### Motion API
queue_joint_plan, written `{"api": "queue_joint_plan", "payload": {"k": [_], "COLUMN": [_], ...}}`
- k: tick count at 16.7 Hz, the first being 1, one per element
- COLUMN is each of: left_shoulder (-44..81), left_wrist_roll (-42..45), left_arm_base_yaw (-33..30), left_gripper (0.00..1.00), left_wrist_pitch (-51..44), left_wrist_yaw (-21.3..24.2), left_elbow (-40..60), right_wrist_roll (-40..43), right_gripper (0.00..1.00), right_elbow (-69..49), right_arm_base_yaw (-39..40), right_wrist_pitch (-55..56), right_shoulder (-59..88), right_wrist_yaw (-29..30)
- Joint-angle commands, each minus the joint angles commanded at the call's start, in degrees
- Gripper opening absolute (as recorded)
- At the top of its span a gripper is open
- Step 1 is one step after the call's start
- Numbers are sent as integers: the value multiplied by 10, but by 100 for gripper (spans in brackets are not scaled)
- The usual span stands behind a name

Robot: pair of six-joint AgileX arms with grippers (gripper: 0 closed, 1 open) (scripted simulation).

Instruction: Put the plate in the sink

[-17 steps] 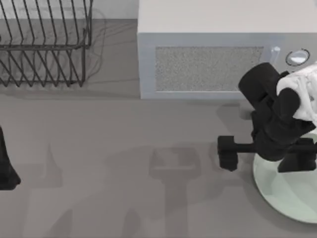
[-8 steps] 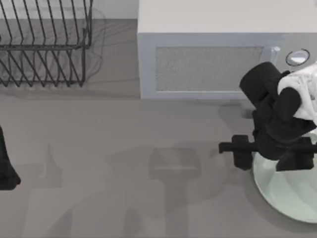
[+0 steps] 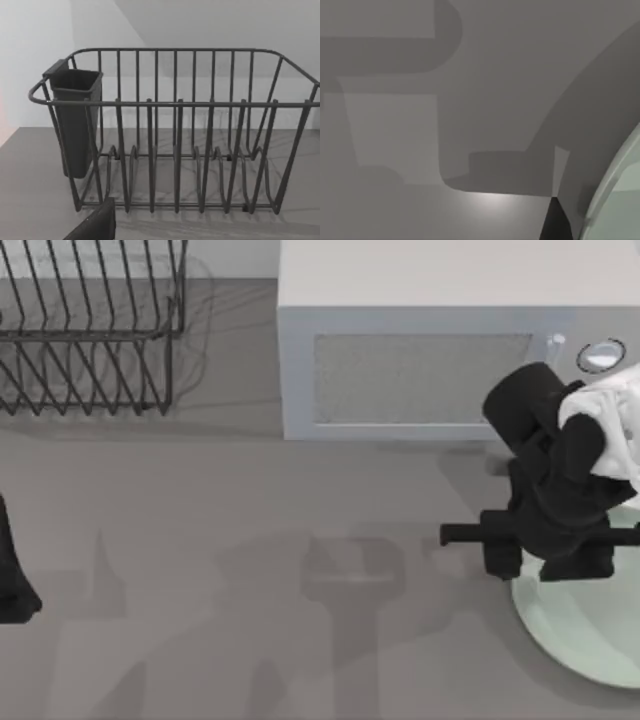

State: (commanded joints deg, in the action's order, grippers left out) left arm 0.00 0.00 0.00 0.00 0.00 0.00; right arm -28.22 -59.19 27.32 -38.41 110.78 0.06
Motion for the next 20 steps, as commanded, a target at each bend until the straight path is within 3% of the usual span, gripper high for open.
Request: {"api": "queue_joint_plan", "payload": {"k": [6, 10, 15, 20], "left_shoulder": [0, 0, 0, 0], "left_wrist_roll": [0, 0, 0, 0], "left_arm_base_yaw": [0, 0, 0, 0], "left_gripper": [100, 100, 100, 100], "left_wrist_pitch": [0, 0, 0, 0], "left_wrist_yaw": [0, 0, 0, 0], "left_elbow": [0, 0, 0, 0], "right_wrist_roll": [2, -21, -44, -22], "right_gripper": [0, 0, 0, 0], "right_elbow": [-17, -79, -278, -488], "right_arm_base_yaw": [-8, 30, 71, 36], "right_wrist_pitch": [1, -60, -267, -491], "right_shoulder": [-44, -41, -44, -57], "right_wrist_yaw": [6, 10, 13, 9]}}
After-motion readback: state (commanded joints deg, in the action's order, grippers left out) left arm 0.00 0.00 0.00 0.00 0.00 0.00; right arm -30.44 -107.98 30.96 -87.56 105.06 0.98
